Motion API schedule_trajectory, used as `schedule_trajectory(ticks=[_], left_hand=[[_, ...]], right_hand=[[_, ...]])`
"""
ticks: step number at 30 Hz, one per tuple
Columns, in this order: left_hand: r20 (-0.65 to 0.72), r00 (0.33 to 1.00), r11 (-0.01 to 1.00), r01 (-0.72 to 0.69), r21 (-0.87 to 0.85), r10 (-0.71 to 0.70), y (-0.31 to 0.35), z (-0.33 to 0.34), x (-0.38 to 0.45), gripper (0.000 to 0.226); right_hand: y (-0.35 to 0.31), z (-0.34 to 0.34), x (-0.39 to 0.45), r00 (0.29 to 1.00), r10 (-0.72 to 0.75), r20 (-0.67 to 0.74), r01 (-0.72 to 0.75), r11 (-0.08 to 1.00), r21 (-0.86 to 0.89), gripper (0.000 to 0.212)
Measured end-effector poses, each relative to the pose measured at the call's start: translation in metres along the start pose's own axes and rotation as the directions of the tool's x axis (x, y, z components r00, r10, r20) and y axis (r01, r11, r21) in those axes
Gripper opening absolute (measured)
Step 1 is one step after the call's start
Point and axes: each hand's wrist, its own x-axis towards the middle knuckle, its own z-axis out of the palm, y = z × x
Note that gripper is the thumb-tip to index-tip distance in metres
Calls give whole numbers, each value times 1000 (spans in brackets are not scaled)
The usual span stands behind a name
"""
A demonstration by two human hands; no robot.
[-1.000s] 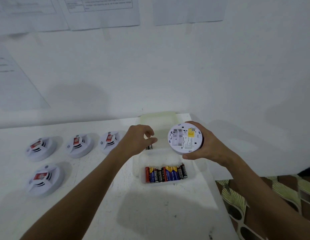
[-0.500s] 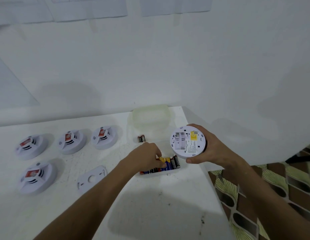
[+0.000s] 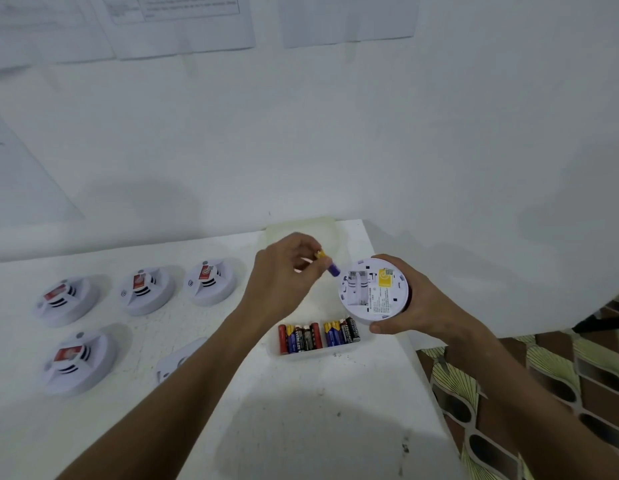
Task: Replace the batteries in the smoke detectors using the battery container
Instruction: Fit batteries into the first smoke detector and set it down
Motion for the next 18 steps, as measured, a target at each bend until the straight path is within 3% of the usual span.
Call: schedule_trajectory(ticks=[3,7,9,12,15,18], left_hand=[[39,995,996,-89,2,89,9,6,-4,14],[92,971,954,-233,190,219,-1,13,-9,12],[143,935,889,-353,291,325,-5,14,-12,10],[236,829,733,-558,389,506,-13,15,-13,8],[241,837,768,-546,335,491,-19,15,-10,12],[228,919,902,-370,220,321,-19,15,-8,11]], right_hand=[[-4,4,4,1000,-26,2,26,1000,-15,89],[-8,7,7,999,-41,-7,41,999,-8,88],[-8,7,8,999,-37,-13,37,999,2,88],[-7,8,9,999,-39,-17,39,999,4,87],[-7,9,10,999,-36,-17,36,999,4,86],[-10,9,11,999,-40,-14,40,999,4,84]])
